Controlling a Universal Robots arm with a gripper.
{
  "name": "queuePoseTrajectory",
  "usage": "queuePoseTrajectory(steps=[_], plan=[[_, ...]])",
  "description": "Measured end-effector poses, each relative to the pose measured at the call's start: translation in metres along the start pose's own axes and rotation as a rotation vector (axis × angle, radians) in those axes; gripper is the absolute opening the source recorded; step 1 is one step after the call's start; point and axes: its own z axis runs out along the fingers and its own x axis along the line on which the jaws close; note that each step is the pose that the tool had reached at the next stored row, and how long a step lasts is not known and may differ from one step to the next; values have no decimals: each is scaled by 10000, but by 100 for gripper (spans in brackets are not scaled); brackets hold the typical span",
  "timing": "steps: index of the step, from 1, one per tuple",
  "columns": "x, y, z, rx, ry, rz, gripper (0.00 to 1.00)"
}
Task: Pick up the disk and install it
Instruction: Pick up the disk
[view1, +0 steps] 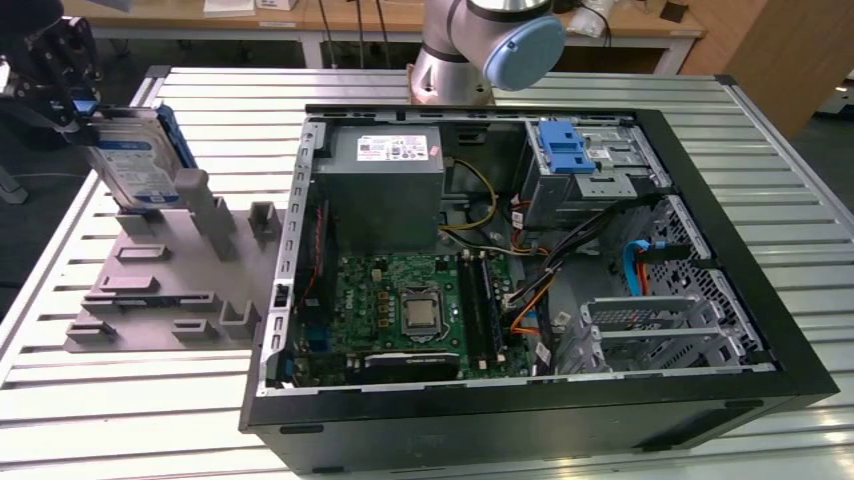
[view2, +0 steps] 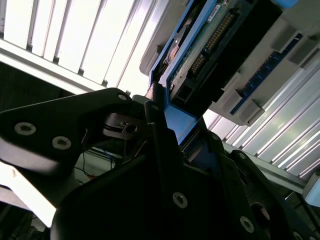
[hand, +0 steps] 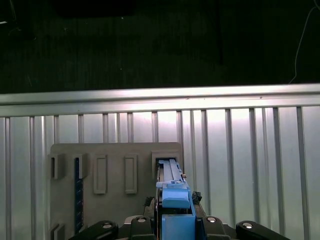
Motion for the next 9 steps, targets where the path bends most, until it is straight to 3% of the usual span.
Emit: queuePoseTrajectory(steps=[9], plan=[[-3, 1, -56, 1, -1, 0, 36]])
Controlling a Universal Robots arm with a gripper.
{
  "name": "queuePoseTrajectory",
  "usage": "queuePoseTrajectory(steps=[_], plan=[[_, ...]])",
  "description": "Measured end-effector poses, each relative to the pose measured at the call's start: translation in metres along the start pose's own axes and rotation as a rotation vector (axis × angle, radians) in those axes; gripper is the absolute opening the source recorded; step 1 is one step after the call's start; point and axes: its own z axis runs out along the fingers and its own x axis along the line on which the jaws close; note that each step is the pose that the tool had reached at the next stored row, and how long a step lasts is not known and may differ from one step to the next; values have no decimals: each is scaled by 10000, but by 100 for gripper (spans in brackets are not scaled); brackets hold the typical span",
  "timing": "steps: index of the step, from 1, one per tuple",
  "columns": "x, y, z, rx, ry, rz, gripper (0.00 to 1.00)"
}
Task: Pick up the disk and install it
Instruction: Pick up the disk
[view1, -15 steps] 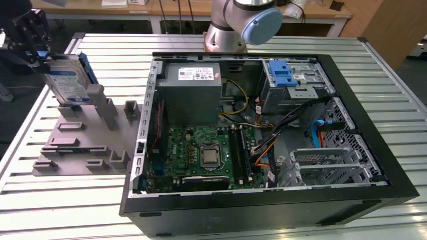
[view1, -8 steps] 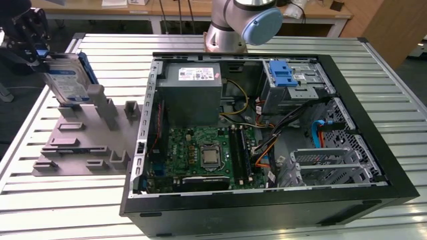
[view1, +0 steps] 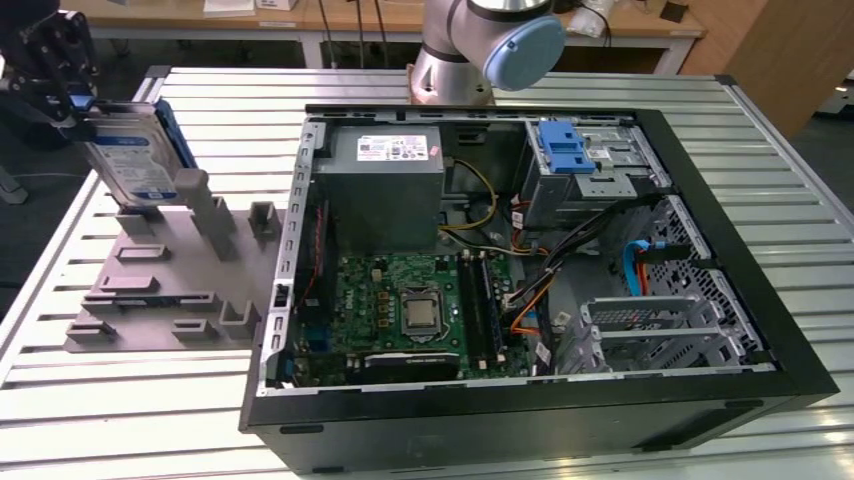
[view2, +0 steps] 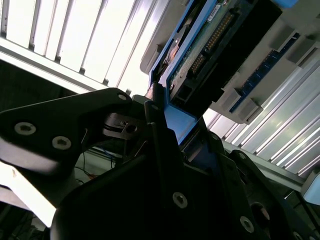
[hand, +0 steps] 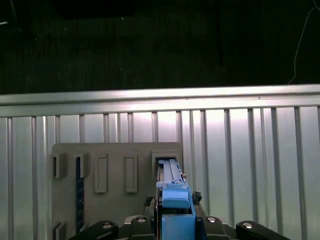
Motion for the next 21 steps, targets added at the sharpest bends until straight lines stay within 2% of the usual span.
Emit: queuePoseTrajectory(steps=[13, 21], plan=[[-4, 5, -198, -1, 0, 0, 36], [-6, 8, -293, 0, 0, 0, 36]])
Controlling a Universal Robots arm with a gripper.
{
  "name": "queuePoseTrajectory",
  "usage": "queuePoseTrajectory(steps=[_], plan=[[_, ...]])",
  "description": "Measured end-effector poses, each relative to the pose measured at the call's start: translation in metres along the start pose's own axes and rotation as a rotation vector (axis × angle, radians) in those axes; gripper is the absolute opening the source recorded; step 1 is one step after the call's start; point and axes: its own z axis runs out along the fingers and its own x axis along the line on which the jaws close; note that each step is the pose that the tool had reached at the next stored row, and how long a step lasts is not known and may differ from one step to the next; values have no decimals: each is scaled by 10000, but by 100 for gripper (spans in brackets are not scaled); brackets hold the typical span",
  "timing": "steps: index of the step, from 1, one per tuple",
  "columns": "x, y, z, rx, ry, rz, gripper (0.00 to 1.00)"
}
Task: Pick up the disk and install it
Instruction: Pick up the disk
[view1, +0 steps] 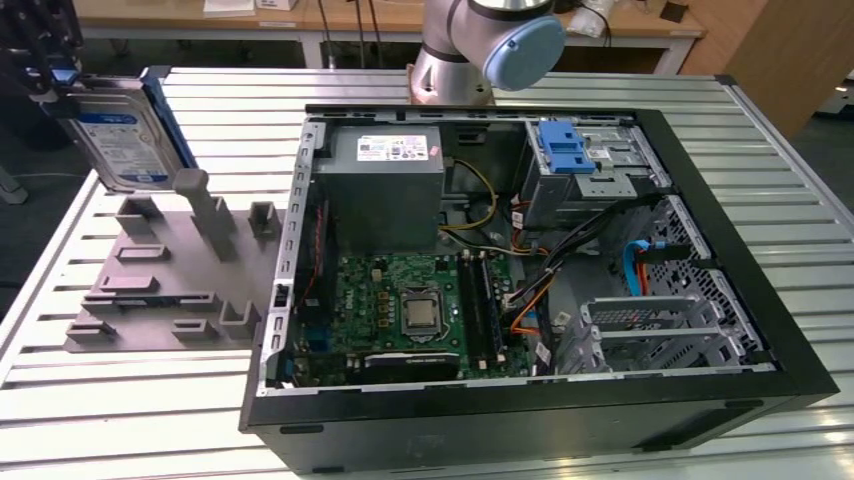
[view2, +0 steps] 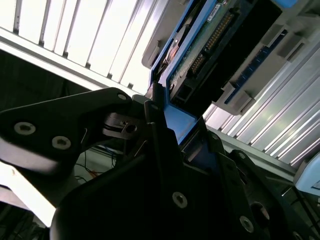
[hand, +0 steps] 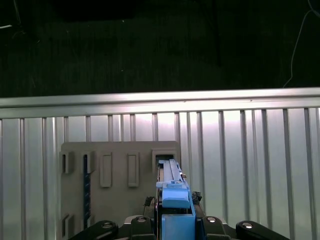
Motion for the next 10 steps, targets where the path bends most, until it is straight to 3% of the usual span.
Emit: queuePoseTrajectory(steps=[10], plan=[[-2, 3, -126, 0, 0, 0, 36]])
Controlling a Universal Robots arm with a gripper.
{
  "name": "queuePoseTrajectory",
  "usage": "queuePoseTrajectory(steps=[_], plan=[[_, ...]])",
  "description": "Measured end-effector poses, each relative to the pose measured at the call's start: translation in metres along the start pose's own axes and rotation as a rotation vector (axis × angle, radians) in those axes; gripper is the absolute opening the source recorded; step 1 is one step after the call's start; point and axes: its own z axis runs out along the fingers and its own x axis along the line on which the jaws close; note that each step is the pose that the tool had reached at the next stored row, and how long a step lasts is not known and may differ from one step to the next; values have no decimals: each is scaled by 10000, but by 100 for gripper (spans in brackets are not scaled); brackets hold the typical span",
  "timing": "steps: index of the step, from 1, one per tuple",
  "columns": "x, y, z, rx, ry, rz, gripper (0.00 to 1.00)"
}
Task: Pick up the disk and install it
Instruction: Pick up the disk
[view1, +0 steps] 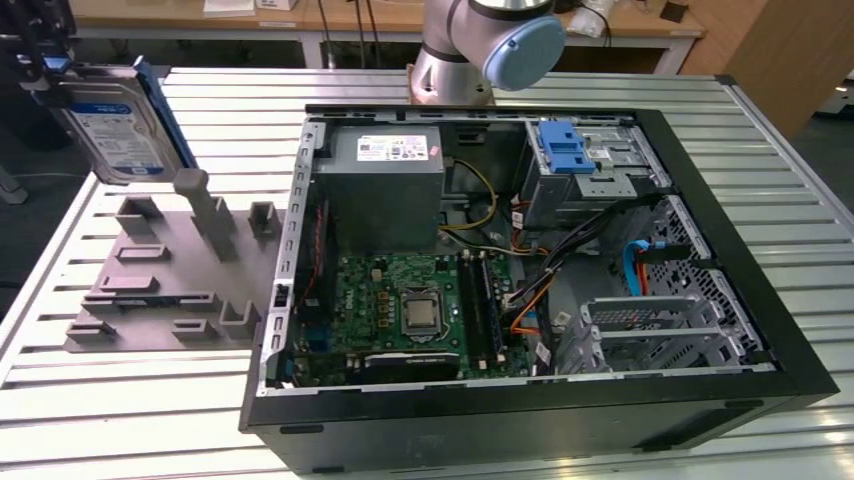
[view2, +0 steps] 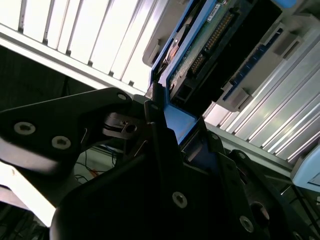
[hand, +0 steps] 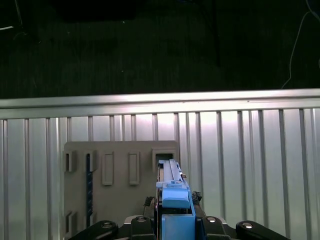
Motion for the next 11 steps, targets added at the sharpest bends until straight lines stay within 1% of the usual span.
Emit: queuePoseTrajectory(steps=[8, 11], plan=[[-2, 3, -110, 1, 0, 1, 36], [-3, 4, -141, 1, -1, 1, 36]])
